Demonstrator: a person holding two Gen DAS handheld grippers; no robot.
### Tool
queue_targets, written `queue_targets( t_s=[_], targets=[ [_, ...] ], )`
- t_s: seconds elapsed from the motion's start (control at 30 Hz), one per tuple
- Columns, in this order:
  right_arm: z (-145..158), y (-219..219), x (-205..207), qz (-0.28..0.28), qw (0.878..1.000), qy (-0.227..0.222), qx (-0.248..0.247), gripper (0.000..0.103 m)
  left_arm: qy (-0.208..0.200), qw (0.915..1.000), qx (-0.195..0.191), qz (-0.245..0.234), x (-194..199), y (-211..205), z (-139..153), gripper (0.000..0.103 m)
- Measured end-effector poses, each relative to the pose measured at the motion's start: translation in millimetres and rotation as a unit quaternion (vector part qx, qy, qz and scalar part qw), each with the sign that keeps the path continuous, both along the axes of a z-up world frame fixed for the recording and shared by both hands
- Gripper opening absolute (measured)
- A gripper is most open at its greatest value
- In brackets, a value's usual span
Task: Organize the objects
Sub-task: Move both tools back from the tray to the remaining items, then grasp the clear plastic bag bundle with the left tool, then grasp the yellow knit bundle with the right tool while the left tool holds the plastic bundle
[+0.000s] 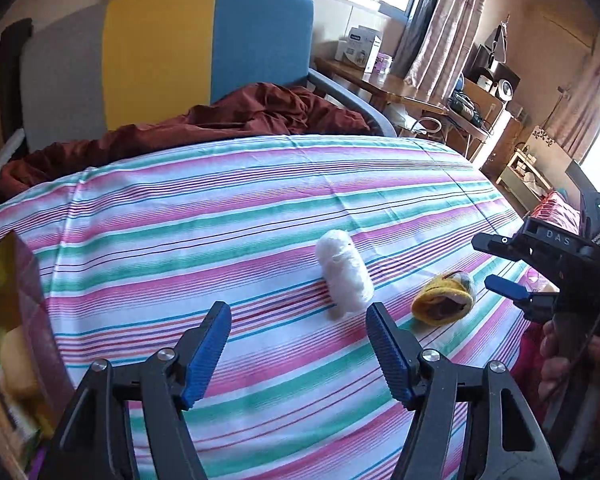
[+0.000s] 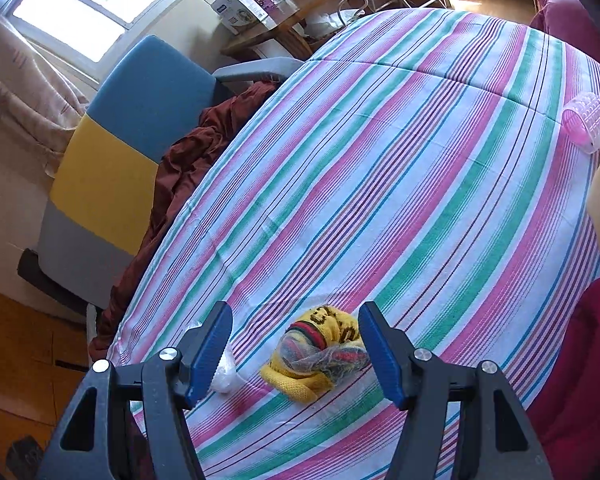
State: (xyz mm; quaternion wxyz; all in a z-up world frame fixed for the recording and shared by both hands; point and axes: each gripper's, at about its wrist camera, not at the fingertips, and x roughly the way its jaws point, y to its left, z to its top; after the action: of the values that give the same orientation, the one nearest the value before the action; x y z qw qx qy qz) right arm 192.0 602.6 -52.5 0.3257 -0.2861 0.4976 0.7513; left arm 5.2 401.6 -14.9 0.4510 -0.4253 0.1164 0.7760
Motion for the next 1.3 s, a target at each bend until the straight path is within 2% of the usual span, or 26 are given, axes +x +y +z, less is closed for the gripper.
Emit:
queue_targets(
  t_s=[0.2, 0.37, 0.43, 0.47, 0.5, 0.7, 0.9, 1.0, 1.23, 1.3],
  targets=[
    [-4.5, 2.3, 0.2, 0.003, 1.000, 0.009, -0.015, 0.067, -0.047, 0.9986, -0.019, -0.015, -13.5, 55.2, -28.8, 0.066],
    [-7.5, 3.3, -2.0, 0.007, 1.000, 0.011, -0.022, 0.067, -0.056, 0.9978, -0.033, -0.012, -19.4, 89.1, -49.3, 0.068],
    [-8.5, 4.5, -4.3, 0.009, 1.000, 0.009, -0.024, 0.067, -0.062, 0.9967, -0.049, -0.017, -20.9, 99.9, -60.2, 0.063],
    [-9.0, 4.8, -4.6, 0.009, 1.000, 0.008, -0.025, 0.067, -0.056, 0.9966, -0.057, -0.017, -21.1, 102.2, -64.3, 0.046],
    [-9.6, 5.3, -4.5, 0.009, 1.000, 0.007, -0.027, 0.067, -0.028, 0.9975, -0.064, -0.011, -19.3, 101.3, -64.3, 0.036],
    [-11.3, 8.4, -5.6, 0.006, 1.000, -0.001, -0.030, 0.067, 0.002, 0.9985, -0.050, -0.021, -9.4, 57.4, -64.6, 0.035],
    [-17.4, 8.0, -11.0, 0.012, 0.999, -0.032, -0.036, 0.066, 0.038, 0.9979, -0.045, -0.027, 19.2, -4.4, -66.2, 0.036],
    [-17.7, 6.2, -11.7, 0.014, 0.998, -0.047, -0.030, 0.066, 0.043, 0.9978, -0.041, -0.032, 32.0, -25.3, -67.1, 0.036],
    [-27.0, 3.2, -26.8, 0.044, 0.995, -0.081, -0.035, 0.067, 0.045, 0.9986, -0.012, -0.024, 38.7, -44.9, -71.7, 0.036],
    [-27.4, -0.1, -32.7, 0.056, 0.994, -0.094, -0.026, 0.071, 0.041, 0.9988, -0.007, -0.024, 37.5, -45.8, -72.7, 0.037]
  ],
)
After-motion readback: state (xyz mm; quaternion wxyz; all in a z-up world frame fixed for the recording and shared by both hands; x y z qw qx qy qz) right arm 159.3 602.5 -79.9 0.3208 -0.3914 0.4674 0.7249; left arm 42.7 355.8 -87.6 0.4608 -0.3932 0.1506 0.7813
